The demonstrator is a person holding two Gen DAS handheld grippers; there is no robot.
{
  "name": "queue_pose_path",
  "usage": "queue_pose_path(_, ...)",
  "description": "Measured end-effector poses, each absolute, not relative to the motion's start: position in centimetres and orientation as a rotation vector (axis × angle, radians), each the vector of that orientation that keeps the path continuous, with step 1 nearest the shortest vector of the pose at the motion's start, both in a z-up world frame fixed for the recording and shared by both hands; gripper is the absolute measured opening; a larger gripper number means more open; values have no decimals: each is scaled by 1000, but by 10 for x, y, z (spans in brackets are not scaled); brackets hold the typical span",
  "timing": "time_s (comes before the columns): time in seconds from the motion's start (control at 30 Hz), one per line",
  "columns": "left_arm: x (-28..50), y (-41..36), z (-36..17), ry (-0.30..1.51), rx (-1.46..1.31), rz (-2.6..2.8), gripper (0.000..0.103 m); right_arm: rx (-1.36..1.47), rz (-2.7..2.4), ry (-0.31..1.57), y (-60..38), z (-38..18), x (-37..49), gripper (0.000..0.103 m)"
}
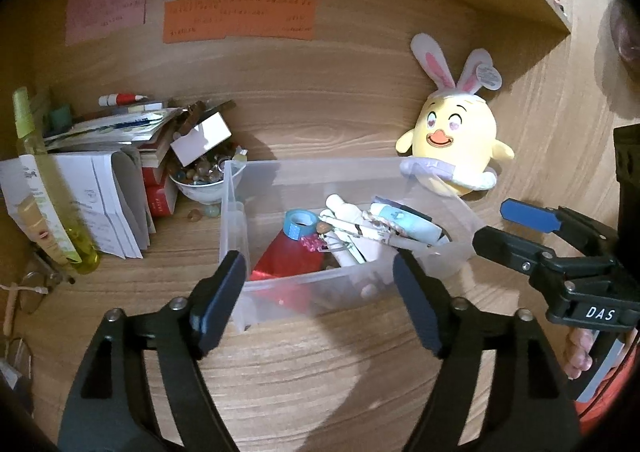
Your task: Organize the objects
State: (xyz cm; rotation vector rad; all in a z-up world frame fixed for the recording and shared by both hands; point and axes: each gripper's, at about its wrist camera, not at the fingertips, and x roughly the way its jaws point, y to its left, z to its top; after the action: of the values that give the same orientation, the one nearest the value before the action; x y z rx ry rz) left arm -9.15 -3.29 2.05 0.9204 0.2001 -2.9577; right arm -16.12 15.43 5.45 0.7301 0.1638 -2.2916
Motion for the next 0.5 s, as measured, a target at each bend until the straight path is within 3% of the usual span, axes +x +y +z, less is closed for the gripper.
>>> queue_pose_path(0.17, -83, -30, 19, 194, 888, -2947, 92, 744, -2300, 150, 159, 49, -157, 81)
queue_pose_path(0.5, -77, -26, 18, 174, 865, -2940, 95, 768, -2307, 131, 167, 42, -157, 82)
